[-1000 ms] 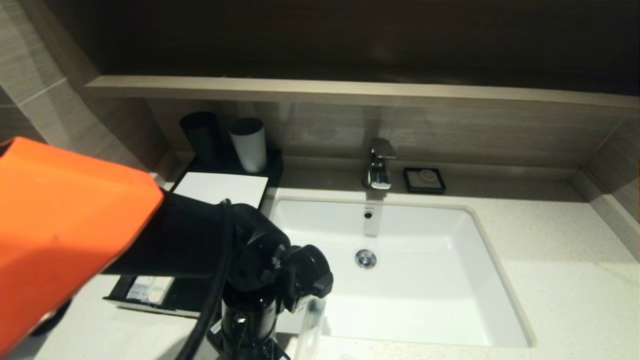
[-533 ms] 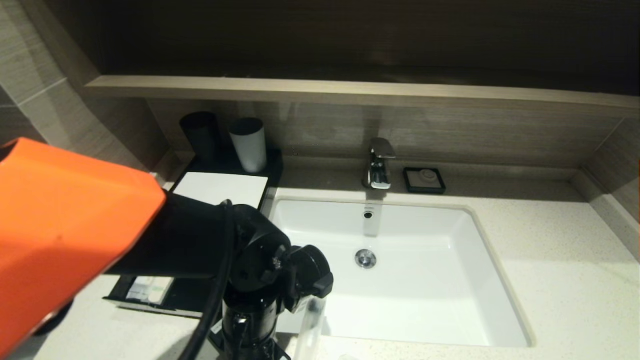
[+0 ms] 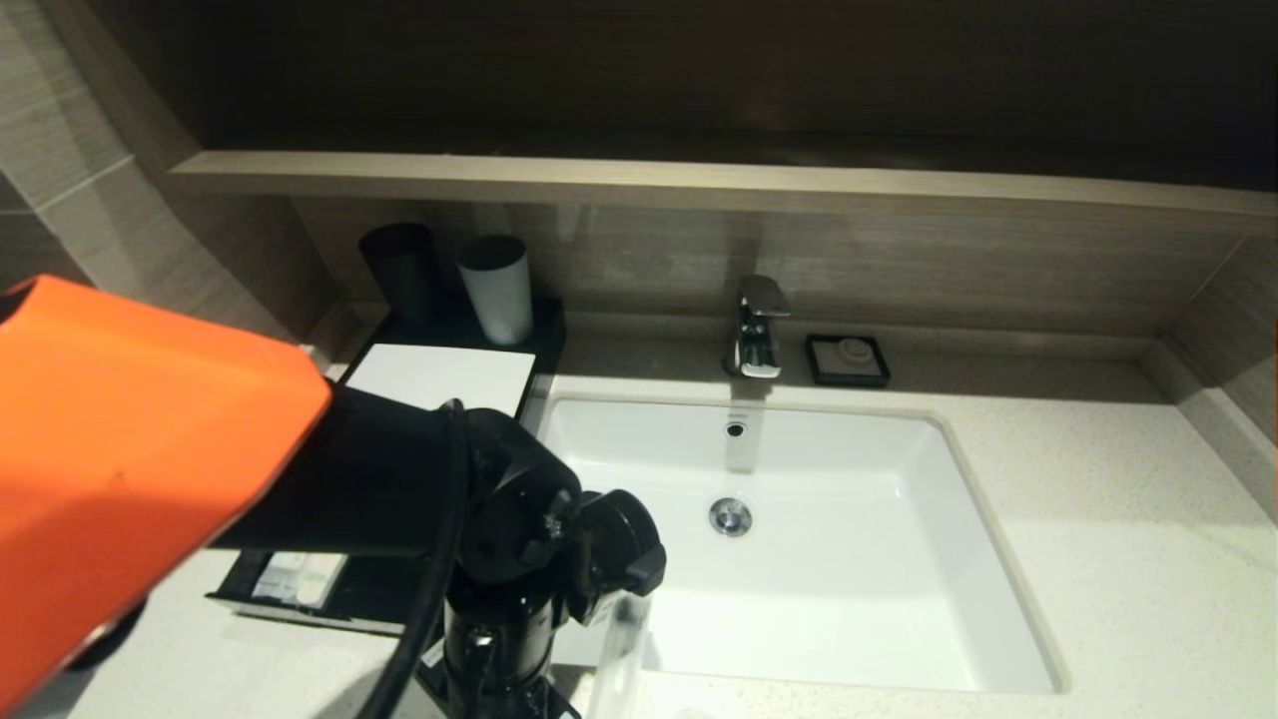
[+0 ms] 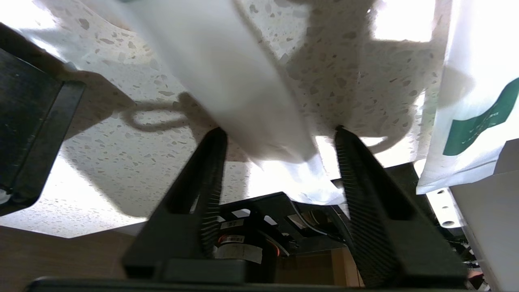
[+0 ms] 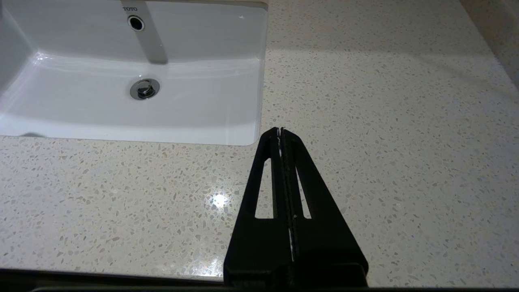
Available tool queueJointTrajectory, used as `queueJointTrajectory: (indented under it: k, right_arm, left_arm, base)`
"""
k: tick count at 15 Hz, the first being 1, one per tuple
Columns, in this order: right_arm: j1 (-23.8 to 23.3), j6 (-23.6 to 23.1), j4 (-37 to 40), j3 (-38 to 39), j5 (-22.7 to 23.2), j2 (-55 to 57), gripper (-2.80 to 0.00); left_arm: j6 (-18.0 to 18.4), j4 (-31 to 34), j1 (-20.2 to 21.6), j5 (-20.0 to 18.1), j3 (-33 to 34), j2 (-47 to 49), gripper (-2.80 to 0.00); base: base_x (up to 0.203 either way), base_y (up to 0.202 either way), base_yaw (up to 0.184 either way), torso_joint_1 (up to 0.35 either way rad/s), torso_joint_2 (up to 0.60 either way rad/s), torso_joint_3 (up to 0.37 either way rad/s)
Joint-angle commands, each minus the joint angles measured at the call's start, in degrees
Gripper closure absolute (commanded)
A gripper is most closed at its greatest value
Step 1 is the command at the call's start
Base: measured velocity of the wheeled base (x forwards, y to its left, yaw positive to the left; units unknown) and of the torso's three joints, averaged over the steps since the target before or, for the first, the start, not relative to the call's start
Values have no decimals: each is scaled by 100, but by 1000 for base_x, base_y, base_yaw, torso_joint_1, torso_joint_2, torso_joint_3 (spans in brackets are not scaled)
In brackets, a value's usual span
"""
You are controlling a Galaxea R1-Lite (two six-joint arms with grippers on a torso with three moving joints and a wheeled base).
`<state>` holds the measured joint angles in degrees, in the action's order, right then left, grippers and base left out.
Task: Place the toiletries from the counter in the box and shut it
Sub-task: Pick up the bathroom toiletry
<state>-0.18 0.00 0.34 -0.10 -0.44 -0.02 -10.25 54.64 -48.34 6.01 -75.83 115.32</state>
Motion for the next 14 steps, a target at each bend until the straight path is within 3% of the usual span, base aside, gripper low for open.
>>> queueJointTrajectory:
  k: [1, 8, 14]
  right_arm:
    - [1, 7, 1, 1, 0, -6, 0]
    - [1, 0, 1, 1, 0, -6, 0]
    - [1, 9, 1, 1, 0, -6, 0]
  left_arm:
    - [-12, 29, 0, 5, -2, 8, 0]
    - [-12, 29, 0, 5, -2, -1, 0]
    - [-233, -9, 8, 11, -100, -114, 0]
  base:
    - [0, 0, 0, 0, 0, 0]
    - [0, 0, 0, 0, 0, 0]
    - [0, 0, 0, 0, 0, 0]
